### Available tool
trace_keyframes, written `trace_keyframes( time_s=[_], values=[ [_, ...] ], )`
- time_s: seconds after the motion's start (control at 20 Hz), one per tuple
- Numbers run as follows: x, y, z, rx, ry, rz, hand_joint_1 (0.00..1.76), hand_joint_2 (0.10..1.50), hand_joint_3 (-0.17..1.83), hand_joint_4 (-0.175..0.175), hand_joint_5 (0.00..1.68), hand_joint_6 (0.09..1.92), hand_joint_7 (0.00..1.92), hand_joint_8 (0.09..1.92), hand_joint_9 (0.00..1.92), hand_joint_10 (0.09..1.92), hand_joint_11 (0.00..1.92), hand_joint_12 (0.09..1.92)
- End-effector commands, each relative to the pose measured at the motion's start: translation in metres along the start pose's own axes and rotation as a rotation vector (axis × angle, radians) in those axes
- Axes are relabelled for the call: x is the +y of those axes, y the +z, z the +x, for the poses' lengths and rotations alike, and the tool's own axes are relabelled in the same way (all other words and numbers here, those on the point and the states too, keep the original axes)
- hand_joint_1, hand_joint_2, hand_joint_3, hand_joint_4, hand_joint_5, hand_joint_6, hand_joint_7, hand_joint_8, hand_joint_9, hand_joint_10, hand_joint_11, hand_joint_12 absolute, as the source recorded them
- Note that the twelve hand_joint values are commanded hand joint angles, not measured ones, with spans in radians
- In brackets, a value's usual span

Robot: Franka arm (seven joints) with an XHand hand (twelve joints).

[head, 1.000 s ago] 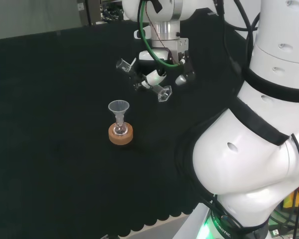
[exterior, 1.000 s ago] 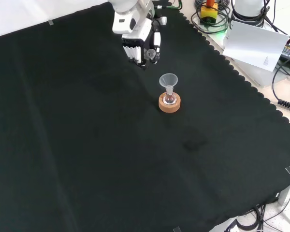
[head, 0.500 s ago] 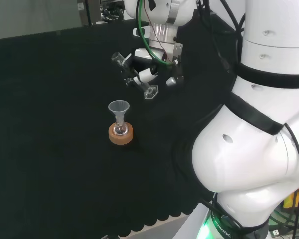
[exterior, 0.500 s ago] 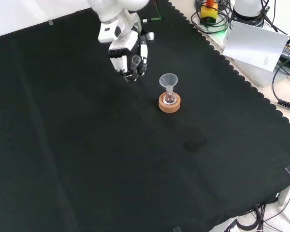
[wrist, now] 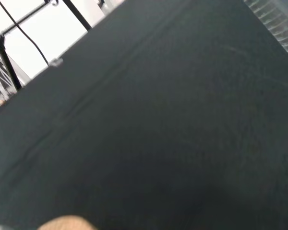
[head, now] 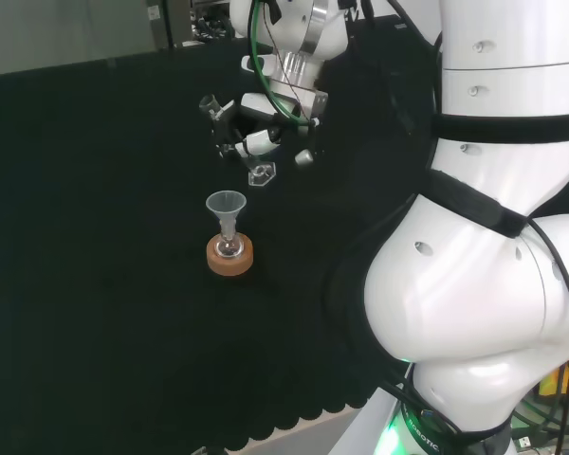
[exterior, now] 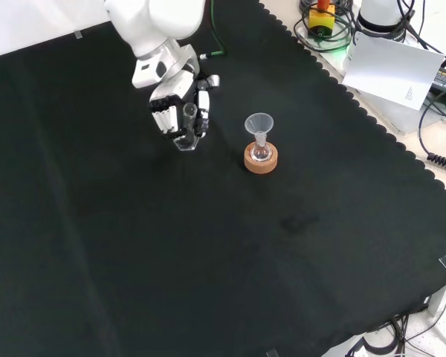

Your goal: Put the graduated cylinder back on the table.

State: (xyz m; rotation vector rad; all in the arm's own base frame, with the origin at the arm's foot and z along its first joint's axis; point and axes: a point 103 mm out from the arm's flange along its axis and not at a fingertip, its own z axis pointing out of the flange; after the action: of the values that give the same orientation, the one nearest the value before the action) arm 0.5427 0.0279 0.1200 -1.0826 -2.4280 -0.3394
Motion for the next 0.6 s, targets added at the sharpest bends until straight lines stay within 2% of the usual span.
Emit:
trace_keyframes(
  time_s=[0.05,0.3,0.6],
  values=[
    [0.024,0.009,-0.012,0.094,-0.049,-0.081,1.13,1.13,-0.01,-0.122,0.98,1.03,1.23,0.28,1.41,0.09,1.34,0.67],
    [0.029,0.018,-0.023,0.147,-0.06,-0.122,1.13,1.13,-0.01,-0.127,0.98,1.03,1.23,0.28,1.4,0.09,1.34,0.67],
    [0.032,0.023,-0.026,0.193,-0.086,-0.199,1.13,1.13,-0.01,-0.133,0.98,1.02,1.22,0.28,1.4,0.09,1.33,0.67]
  ],
)
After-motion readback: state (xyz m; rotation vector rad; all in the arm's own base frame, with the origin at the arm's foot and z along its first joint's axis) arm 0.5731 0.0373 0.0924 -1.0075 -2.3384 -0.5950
